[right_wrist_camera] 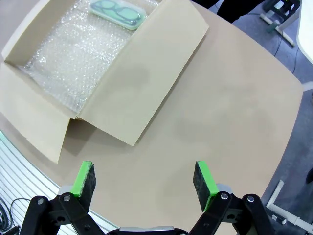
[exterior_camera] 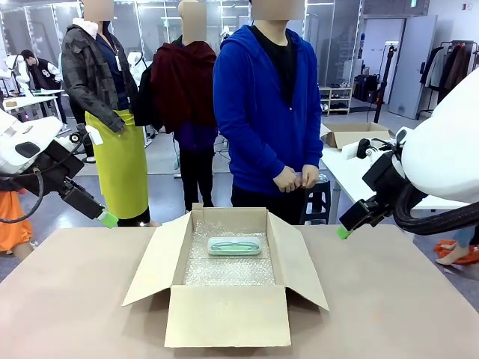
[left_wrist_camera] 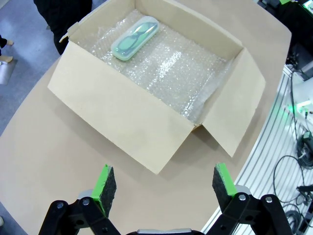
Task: Pack the glasses set securely to prepare it for shipping.
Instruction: Put the Glasses case from the right side of the table into the Package Box.
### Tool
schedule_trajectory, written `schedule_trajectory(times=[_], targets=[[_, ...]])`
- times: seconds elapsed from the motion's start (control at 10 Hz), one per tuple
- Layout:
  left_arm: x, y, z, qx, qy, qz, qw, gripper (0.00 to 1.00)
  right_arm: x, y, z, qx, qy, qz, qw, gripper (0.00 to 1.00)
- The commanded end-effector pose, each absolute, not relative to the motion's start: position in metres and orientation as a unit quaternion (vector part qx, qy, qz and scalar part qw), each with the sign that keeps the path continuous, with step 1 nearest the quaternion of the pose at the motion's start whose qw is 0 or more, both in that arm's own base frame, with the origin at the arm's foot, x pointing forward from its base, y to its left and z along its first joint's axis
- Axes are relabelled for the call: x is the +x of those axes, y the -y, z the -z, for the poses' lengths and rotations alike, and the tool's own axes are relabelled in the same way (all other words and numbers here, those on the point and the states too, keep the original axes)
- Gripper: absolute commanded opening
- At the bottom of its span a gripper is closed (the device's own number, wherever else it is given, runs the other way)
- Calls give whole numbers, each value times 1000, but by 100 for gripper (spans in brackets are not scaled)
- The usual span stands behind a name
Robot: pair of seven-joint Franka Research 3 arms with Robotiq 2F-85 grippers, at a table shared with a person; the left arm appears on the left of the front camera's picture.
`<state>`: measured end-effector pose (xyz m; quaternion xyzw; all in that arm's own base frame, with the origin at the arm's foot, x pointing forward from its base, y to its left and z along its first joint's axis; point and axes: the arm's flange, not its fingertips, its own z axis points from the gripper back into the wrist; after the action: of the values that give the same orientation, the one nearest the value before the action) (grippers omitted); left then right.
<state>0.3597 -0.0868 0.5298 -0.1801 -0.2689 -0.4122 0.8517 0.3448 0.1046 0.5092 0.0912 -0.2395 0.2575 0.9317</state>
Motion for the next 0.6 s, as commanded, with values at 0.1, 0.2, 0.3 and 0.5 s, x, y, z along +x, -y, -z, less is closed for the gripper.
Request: schedule_trajectory(times=[0.1, 0.2, 0.3, 0.5], targets=[[360, 84, -531, -186, 269, 421, 846, 100, 342, -105, -508, 89, 245, -256, 931, 100], [360, 84, -531, -186, 269, 421, 846, 100, 342, -105, -508, 89, 245, -256, 931, 100], [360, 84, -531, -186, 269, 421, 846, 100, 342, -105, -508, 89, 245, -256, 931, 100], [360, 84, -531, -186, 269, 421, 846, 100, 342, -105, -508, 89, 245, -256, 931, 100]])
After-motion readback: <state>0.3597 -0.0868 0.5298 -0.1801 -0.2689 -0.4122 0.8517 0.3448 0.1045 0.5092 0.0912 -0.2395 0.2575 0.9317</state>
